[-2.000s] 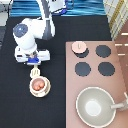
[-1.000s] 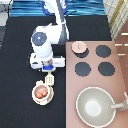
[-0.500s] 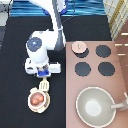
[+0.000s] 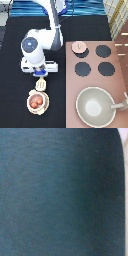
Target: Take the lid off the pot, put the pot on the plate, and use the tool to push the pot to the front of the table.
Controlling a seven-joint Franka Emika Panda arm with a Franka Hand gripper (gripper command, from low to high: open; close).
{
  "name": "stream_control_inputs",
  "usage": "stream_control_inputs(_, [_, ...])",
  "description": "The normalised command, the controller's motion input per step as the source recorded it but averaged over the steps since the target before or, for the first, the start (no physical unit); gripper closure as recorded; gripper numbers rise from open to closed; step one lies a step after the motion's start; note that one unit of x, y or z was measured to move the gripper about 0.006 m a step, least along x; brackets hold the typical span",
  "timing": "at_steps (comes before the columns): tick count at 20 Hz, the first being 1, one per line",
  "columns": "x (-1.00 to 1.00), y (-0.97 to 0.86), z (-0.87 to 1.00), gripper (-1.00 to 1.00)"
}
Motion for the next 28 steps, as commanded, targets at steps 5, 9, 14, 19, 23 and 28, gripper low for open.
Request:
stream_control_inputs(5, [0.26, -0.72, 0.02, 1.00])
stream_control_inputs(9, [0.85, -0.16, -0.01, 1.00])
stream_control_inputs(14, [0.84, 0.48, 0.00, 1.00])
stream_control_inputs(19, [0.90, 0.57, 0.10, 1.00])
stream_control_inputs(23, [0.99, 0.39, 0.37, 1.00])
stream_control_inputs(28, [1.00, 0.09, 0.59, 1.00])
